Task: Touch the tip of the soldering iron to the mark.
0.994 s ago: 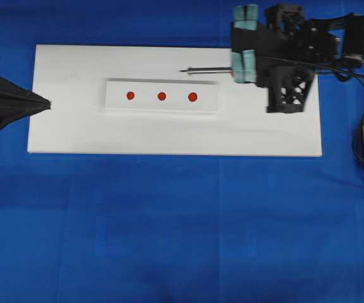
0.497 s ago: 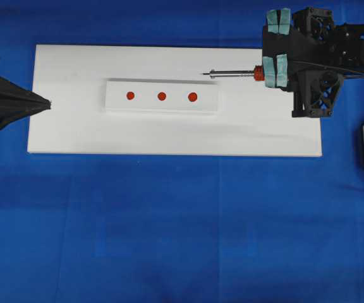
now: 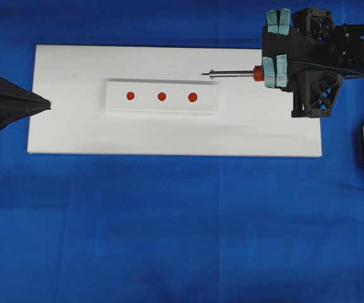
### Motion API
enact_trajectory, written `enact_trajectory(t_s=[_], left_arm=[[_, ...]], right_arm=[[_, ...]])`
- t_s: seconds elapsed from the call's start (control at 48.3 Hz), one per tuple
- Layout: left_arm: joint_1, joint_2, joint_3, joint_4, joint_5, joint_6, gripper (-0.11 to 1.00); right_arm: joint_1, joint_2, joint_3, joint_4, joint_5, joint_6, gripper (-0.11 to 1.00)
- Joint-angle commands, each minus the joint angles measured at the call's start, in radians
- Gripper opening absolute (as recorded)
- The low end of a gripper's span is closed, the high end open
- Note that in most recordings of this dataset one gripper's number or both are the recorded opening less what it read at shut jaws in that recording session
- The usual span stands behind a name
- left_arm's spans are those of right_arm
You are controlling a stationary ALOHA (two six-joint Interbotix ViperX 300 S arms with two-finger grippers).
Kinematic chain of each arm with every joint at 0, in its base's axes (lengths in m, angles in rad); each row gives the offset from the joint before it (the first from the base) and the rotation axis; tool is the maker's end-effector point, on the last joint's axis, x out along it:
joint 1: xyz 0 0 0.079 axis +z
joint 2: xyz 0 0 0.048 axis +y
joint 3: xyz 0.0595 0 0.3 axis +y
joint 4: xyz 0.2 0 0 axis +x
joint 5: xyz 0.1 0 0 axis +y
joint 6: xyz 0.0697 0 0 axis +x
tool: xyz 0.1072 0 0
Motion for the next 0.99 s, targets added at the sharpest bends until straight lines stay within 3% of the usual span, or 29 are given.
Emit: enact_trajectory(t_s=[0.0,0.476,0.974], left_arm=[[0.002,0.005,-0.009,0.002,-0.009,-0.002,0.0],[0.002,0.005,-0.009,0.002,-0.009,-0.002,0.0],[0.002,0.005,-0.011,0.002,-0.009,0.0,0.0]], right_arm=[[-0.002,-0.006,-0.009,-0.003,-0.008,0.003,0.06],[-0.002,0.052,-0.008,0.002,-0.025,0.003,0.06],[-0.002,0.209,0.044,0.006,-0.166,0.003,0.06]])
